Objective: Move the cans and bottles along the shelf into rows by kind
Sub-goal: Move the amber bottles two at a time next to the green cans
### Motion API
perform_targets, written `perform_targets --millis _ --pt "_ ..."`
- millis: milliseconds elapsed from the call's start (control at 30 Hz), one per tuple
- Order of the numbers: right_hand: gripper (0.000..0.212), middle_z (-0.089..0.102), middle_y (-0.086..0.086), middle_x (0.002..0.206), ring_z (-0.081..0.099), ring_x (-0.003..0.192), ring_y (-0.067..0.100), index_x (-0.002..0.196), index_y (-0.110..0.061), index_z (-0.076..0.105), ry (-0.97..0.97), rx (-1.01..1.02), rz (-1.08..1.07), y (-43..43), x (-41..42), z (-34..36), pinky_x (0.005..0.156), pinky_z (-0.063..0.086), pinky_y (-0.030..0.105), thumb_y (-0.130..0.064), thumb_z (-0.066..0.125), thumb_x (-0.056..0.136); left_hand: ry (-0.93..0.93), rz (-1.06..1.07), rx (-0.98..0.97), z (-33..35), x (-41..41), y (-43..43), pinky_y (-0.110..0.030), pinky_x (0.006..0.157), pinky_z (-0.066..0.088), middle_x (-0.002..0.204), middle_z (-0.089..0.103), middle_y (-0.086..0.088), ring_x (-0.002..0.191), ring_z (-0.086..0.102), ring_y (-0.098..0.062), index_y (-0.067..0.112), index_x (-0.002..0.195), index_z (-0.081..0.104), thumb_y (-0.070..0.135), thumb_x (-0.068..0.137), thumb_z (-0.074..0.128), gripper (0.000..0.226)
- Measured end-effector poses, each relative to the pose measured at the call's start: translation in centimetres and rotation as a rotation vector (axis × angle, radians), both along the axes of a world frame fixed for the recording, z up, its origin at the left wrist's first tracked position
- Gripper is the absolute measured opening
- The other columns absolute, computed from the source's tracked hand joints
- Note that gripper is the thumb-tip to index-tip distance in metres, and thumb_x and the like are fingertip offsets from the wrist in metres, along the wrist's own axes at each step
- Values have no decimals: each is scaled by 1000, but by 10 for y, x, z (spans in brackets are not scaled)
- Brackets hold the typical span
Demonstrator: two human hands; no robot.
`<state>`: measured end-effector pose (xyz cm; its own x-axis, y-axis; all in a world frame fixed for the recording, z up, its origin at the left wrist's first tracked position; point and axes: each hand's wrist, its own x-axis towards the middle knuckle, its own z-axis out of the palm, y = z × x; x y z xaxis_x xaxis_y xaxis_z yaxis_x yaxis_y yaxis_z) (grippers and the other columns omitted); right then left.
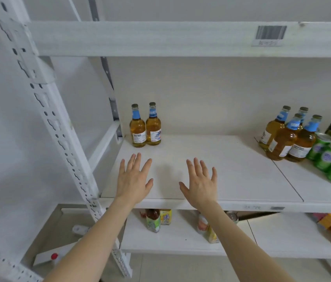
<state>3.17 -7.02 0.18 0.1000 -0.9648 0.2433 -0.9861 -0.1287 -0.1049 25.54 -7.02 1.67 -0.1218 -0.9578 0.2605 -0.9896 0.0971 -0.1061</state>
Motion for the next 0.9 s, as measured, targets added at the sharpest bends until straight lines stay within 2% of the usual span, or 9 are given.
perform_targets --millis 267,467,667,900 --pt "77 9 5 167 7 153 25 157 -23 8 37 -3 76 -75 34 7 120 3 55 -58 40 97 40 100 17 -5 35 -60 -54 120 16 163 17 -14 151 13 -32 26 155 21 56 97 41 68" --pt "78 10 4 167 6 154 24 158 -22 8 36 -9 82 -134 54 8 120 3 55 -58 41 96 78 137 4 -8 54 -111 -51 120 17 162 20 -13 150 16 -30 23 154 20 55 95 43 70" --pt "78 13 4 166 10 153 23 157 -22 11 3 -65 70 -199 68 0 120 7 54 -59 42 95 108 129 -59 -21 70 -174 -46 119 25 159 30 -10 147 25 -28 18 153 20 57 94 46 76" --pt "83 17 2 166 14 152 22 158 -21 12 -106 -74 74 -262 85 -34 120 10 52 -65 40 93 321 114 -130 -58 82 -232 -46 112 37 148 44 -8 136 43 -27 14 149 24 59 85 59 86"
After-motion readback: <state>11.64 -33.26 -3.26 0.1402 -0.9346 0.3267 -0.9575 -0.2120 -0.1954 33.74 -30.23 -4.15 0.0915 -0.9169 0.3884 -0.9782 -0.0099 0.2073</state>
